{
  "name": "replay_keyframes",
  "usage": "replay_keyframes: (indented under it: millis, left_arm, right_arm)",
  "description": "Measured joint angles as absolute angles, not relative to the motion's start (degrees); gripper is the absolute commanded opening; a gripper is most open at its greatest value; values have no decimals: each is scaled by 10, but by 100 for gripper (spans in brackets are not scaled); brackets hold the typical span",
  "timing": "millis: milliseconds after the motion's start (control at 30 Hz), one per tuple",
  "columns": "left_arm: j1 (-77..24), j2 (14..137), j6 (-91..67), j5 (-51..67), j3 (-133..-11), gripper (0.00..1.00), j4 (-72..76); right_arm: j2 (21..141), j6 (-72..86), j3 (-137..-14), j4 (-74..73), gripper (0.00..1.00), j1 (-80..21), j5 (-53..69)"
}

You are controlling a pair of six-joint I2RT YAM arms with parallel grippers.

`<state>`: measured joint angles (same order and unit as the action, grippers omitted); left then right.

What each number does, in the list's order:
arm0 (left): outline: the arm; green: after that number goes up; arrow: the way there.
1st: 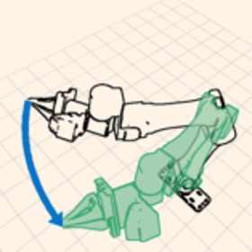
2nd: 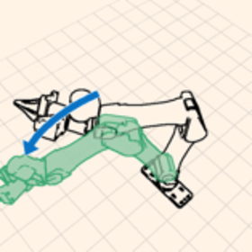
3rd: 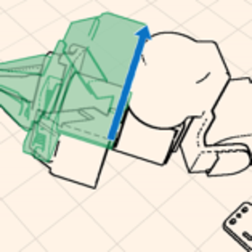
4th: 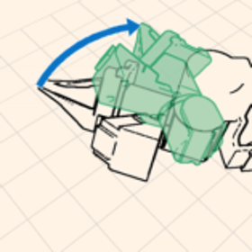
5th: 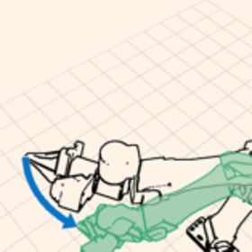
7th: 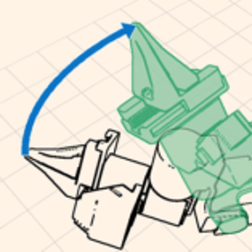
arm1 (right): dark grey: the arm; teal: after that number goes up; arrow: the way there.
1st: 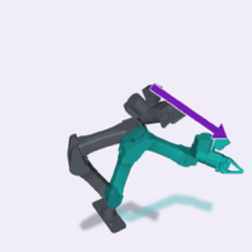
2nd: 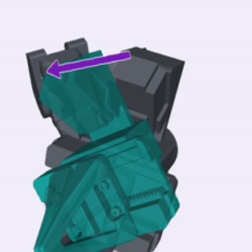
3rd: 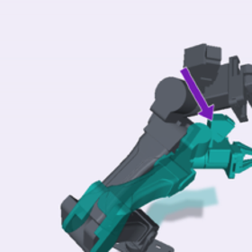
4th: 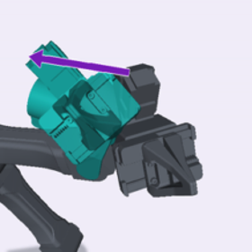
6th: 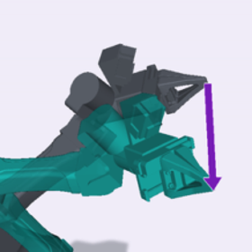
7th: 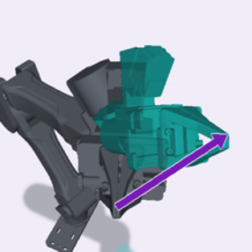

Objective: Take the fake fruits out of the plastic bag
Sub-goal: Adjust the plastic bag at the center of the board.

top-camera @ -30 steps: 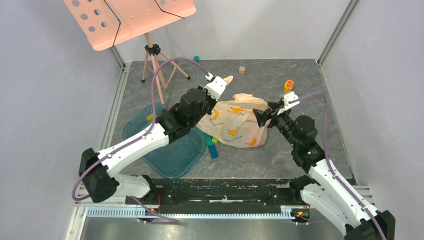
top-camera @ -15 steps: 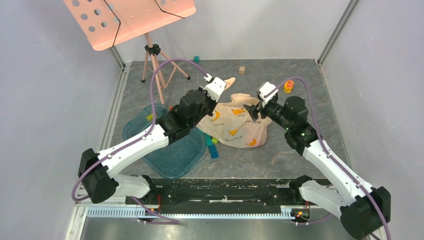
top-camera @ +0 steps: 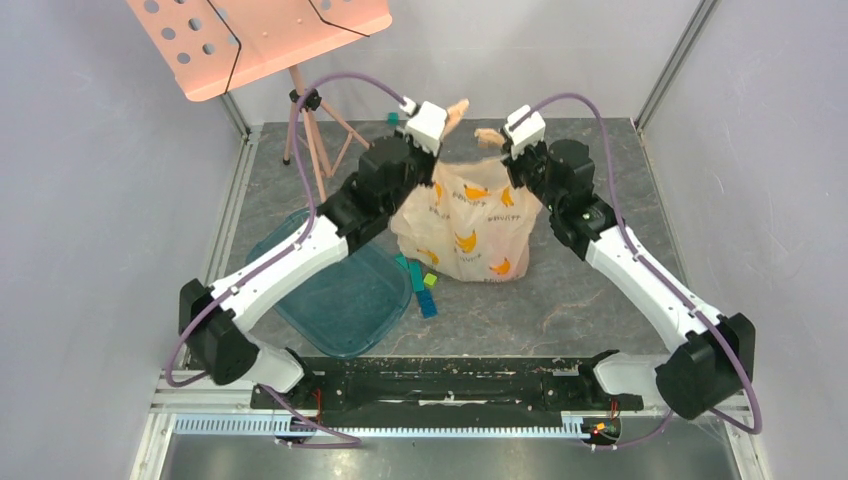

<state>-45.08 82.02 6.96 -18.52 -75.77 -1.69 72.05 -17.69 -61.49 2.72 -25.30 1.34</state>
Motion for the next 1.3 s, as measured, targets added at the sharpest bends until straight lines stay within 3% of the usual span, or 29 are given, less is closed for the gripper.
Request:
replay_keyframes:
  millis: [200, 367, 700, 733, 833, 1033, 1133, 1267, 1300]
  left_arm:
    - [-374, 902, 25, -142, -919, 2, -29]
    - [-358, 906, 3, -99, -948, 2, -15]
    - [-364, 804, -97, -62, -637, 2, 90]
    - [-364, 799, -108, -62, -609, 2, 99]
    - [-364, 795, -139, -55, -562, 10, 109]
    - [-365, 759, -159, -41, -532, 27, 123]
    - [-366, 735, -169, -36, -527, 34, 126]
    - [-368, 708, -173, -21, -527, 55, 125]
    - [-369, 702, -175, -13, -527, 56, 125]
  right_arm:
    - [785, -159, -758, 25, 0, -230, -50]
    - [778, -150, -779, 51, 0, -207, -59]
    - [613, -104, -449, 136, 0, -206, 9]
    - [598, -97, -417, 138, 4, -206, 15]
    - [561, -75, -352, 136, 27, -207, 27]
    - [509, -52, -340, 136, 56, -207, 54]
    - [494, -43, -354, 122, 62, -207, 69]
    - [483, -22, -399, 81, 67, -207, 82]
    - [481, -15, -414, 69, 68, -207, 89]
